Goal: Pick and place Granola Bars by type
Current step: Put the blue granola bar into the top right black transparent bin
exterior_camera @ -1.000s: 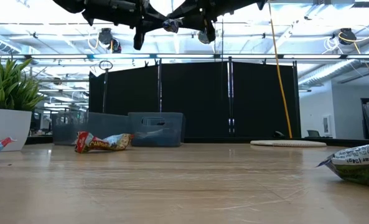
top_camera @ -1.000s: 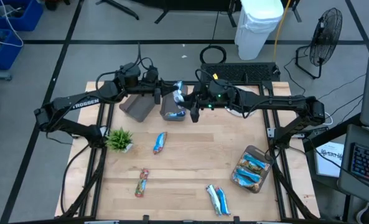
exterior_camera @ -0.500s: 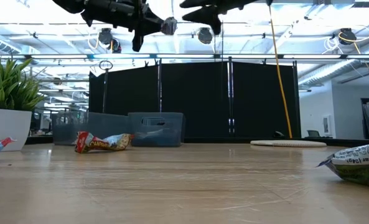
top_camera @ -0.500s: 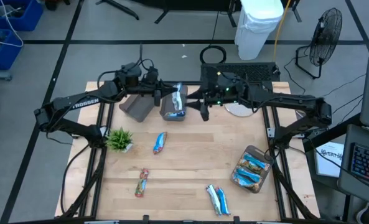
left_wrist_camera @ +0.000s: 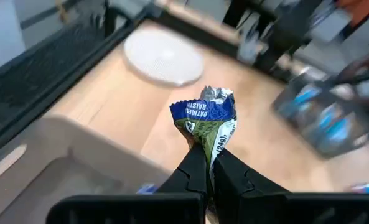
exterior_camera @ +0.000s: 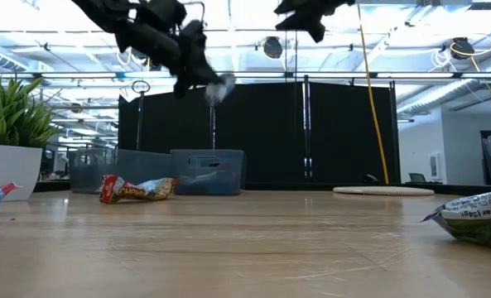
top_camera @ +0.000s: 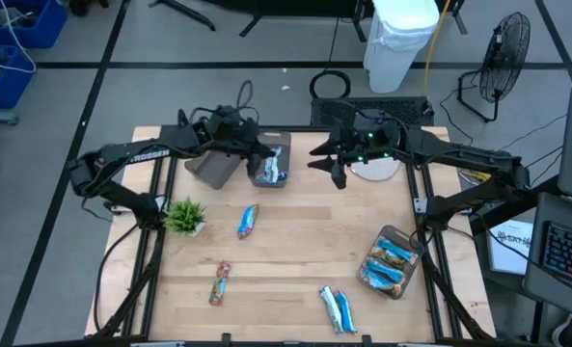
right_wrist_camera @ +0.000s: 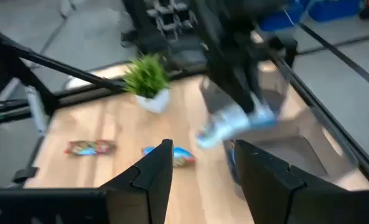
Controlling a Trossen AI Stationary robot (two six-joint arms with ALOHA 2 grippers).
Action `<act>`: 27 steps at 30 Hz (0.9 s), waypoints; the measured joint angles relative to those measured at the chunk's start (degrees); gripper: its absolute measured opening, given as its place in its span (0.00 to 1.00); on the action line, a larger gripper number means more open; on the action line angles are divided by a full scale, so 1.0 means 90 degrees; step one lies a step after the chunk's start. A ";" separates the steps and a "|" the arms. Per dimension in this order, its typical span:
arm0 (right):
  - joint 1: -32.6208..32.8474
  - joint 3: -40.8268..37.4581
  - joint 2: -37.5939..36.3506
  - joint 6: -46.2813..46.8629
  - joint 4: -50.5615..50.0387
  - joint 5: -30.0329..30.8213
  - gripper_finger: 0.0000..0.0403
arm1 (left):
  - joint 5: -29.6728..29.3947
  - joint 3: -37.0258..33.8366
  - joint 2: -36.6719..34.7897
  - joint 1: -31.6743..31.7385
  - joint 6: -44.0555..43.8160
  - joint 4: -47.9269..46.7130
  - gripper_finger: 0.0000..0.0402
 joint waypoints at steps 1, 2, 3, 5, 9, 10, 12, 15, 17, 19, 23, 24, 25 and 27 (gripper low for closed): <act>0.0042 0.0001 -0.0044 -0.0002 0.0031 -0.0054 0.40 | -0.0054 0.0003 0.0109 0.0023 0.0121 -0.0100 0.02; 0.0080 0.0001 -0.0099 -0.0003 0.0001 -0.0166 0.40 | -0.0131 0.0032 0.0207 0.0041 0.0252 -0.0301 0.02; 0.0113 0.0001 -0.0133 -0.0004 -0.0048 -0.0274 0.40 | -0.0193 0.0076 0.0322 0.0072 0.0375 -0.0475 0.02; 0.0202 0.0001 -0.0170 0.0003 0.0023 -0.0485 0.40 | -0.0386 0.0196 0.0550 0.0152 0.0612 -0.0754 0.02; 0.0411 0.0001 -0.0196 0.0008 -0.0048 -0.0490 0.40 | -0.0766 0.0669 0.0915 0.0316 0.1169 -0.1275 0.02; 0.0460 0.0001 -0.0194 0.0008 -0.0083 -0.0490 0.39 | -0.0904 0.0837 0.1011 0.0347 0.1364 -0.1466 0.02; 0.0536 -0.0001 -0.0191 0.0000 -0.0105 -0.0490 0.39 | -0.1207 0.1232 0.1258 0.0390 0.1798 -0.1834 0.02; 0.0628 -0.0015 -0.0173 -0.0071 -0.0094 -0.0485 0.40 | -0.1551 0.1793 0.1695 0.0422 0.2494 -0.2535 0.02; 0.0648 -0.0072 -0.0169 -0.0112 -0.0115 -0.0484 0.40 | -0.1753 0.2098 0.1952 0.0421 0.2824 -0.2865 0.02; 0.0665 -0.0137 -0.0168 -0.0108 -0.0105 -0.0480 0.39 | -0.1921 0.2361 0.2177 0.0382 0.3065 -0.3179 0.02; 0.0665 -0.0324 -0.0192 -0.0106 -0.0081 -0.0480 0.39 | -0.2214 0.2687 0.2485 0.0221 0.3516 -0.3514 0.02; 0.0666 -0.0383 -0.0192 -0.0106 -0.0093 -0.0480 0.39 | -0.2254 0.2733 0.2532 0.0177 0.3600 -0.3530 0.02; 0.0665 -0.0439 -0.0189 -0.0106 -0.0112 -0.0480 0.39 | -0.2311 0.2759 0.2583 0.0126 0.3678 -0.3565 0.02; 0.0665 -0.0542 -0.0189 -0.0106 -0.0091 -0.0480 0.39 | -0.2453 0.2764 0.2673 0.0014 0.3807 -0.3609 0.02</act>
